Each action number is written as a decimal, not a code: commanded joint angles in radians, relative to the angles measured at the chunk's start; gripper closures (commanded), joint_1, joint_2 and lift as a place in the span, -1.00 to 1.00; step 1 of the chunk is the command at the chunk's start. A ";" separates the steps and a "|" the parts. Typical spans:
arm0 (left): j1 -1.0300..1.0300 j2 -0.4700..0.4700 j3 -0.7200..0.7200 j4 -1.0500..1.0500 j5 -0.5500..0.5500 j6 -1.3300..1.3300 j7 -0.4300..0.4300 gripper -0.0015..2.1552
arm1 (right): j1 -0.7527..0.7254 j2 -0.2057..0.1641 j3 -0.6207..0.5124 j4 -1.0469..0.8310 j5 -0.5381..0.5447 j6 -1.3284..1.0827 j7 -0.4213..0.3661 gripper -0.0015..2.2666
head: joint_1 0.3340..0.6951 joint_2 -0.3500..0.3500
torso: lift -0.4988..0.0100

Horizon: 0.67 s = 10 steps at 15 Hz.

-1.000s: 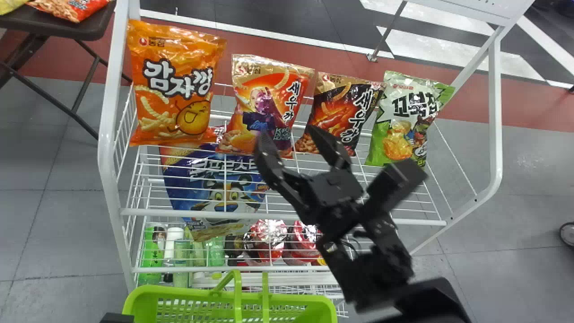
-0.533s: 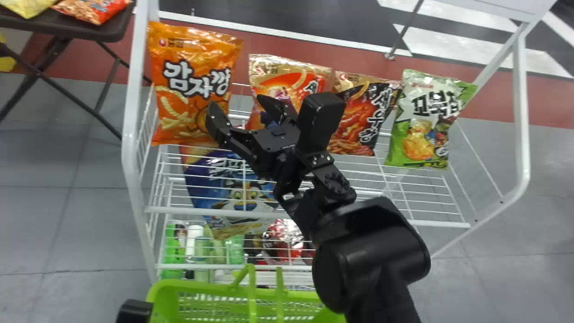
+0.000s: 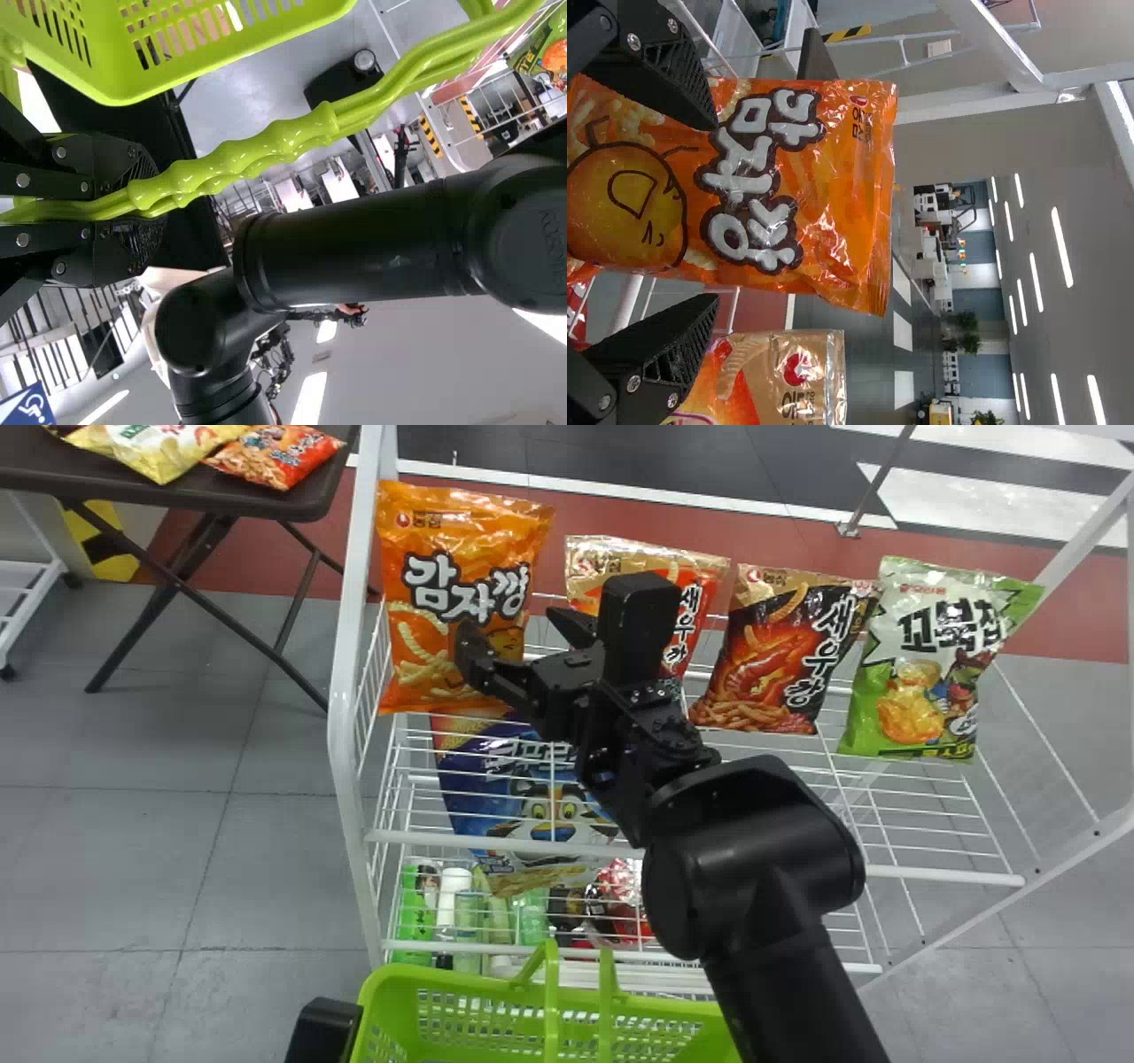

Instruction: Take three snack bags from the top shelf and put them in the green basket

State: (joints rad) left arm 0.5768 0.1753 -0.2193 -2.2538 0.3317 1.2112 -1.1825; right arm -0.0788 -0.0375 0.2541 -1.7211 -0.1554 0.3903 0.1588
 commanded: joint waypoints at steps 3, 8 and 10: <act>-0.003 0.001 0.000 0.006 0.006 -0.003 0.001 0.46 | -0.029 -0.001 0.013 0.001 -0.038 0.088 0.084 0.15 | 1.00 -0.37 | 0.83; -0.006 -0.002 -0.009 0.005 0.004 -0.003 0.001 0.46 | 0.076 -0.013 0.002 -0.137 -0.029 0.088 0.148 0.98 | 1.00 -0.27 | 0.83; -0.008 -0.003 -0.014 0.005 0.004 -0.003 0.003 0.46 | 0.137 -0.021 -0.001 -0.256 -0.026 0.121 0.145 0.99 | 1.00 -0.30 | 0.83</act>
State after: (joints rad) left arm 0.5703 0.1734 -0.2294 -2.2487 0.3364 1.2080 -1.1804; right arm 0.0143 -0.0513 0.2561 -1.8955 -0.1829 0.4903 0.3039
